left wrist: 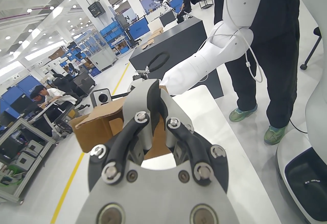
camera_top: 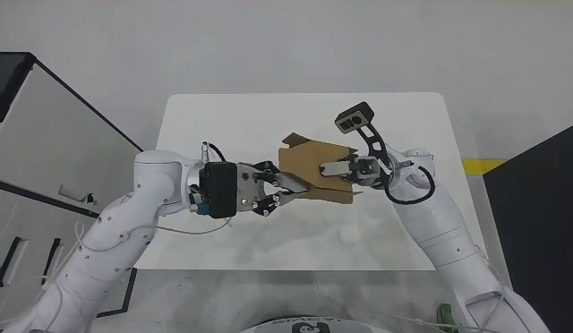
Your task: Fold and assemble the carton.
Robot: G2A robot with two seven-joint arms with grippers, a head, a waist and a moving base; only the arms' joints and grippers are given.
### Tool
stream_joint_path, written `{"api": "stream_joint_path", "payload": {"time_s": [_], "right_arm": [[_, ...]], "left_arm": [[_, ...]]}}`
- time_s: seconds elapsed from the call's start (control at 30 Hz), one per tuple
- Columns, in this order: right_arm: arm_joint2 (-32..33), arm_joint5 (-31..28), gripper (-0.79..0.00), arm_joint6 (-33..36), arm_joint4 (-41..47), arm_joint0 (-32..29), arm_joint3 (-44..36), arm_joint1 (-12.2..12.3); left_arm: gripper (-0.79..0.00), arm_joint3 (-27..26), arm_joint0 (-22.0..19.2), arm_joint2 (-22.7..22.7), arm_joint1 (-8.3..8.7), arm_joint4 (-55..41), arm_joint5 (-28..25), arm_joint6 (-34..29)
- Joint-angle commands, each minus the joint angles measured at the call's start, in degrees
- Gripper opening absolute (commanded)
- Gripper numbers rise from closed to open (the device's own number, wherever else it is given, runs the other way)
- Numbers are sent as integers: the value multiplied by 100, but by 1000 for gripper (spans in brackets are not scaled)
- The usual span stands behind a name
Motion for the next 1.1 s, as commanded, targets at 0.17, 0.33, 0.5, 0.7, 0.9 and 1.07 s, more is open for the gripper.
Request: {"api": "stream_joint_path", "payload": {"time_s": [0.17,0.33,0.5,0.7,0.9,1.07], "right_arm": [[34,51,-785,-88,-186,-38,-53,22],[47,-11,-785,-53,-4,-43,-10,12],[102,-27,-785,-27,123,-54,49,12],[206,-2,-785,-3,135,-88,50,25],[266,29,-785,29,64,-120,70,40],[255,41,-785,39,-40,-130,90,51]], "left_arm": [[-785,10,-11,6,-10,19,66,-16],[-785,-16,62,-153,10,31,174,-173],[-785,-43,134,-334,39,-5,148,-276],[-785,0,221,-590,68,-64,231,-292],[-785,49,180,-670,73,-44,233,-252],[-785,122,95,-609,57,-19,265,-216]]}}
